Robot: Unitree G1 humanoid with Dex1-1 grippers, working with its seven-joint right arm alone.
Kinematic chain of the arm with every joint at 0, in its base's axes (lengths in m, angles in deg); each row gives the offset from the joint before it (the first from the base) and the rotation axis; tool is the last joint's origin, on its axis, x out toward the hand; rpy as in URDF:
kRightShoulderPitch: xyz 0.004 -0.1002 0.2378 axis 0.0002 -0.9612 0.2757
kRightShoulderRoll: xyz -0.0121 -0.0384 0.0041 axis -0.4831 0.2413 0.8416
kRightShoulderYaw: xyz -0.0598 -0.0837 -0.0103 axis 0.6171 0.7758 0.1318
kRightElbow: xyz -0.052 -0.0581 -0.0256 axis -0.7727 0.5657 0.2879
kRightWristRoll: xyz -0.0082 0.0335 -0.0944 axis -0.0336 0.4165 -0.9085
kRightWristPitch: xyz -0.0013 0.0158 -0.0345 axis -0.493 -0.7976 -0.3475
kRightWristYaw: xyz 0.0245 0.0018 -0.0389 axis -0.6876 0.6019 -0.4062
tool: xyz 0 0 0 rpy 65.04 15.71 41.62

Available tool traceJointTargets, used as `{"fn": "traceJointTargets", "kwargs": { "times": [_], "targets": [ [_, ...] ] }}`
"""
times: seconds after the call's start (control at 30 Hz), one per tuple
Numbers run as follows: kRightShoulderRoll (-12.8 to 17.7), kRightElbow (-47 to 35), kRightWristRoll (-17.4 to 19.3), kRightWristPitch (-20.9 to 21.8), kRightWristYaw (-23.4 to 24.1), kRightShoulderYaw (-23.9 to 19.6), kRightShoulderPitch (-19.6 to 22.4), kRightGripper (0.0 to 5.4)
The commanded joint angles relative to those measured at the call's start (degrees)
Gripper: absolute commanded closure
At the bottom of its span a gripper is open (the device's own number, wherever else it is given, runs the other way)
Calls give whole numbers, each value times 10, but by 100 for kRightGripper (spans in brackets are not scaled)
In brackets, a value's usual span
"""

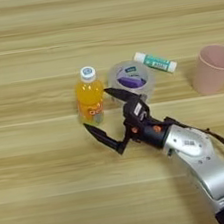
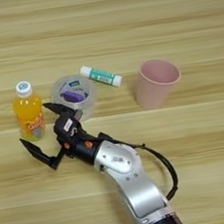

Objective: Move the objects on the table

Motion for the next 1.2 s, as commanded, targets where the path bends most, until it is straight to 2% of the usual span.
{"fn": "traceJointTargets", "kwargs": {
  "times": [0.03,0.23,0.57,0.9,1.2],
  "targets": [
    [-5,-3,3,15,23,-16,41,4],
    [-8,18,-10,12,32,-11,57,4],
    [-7,41,-7,-16,20,-9,104,4],
    [-26,73,-2,-25,5,0,141,4],
    [-42,80,28,-44,-15,-2,153,4]
  ]
}}
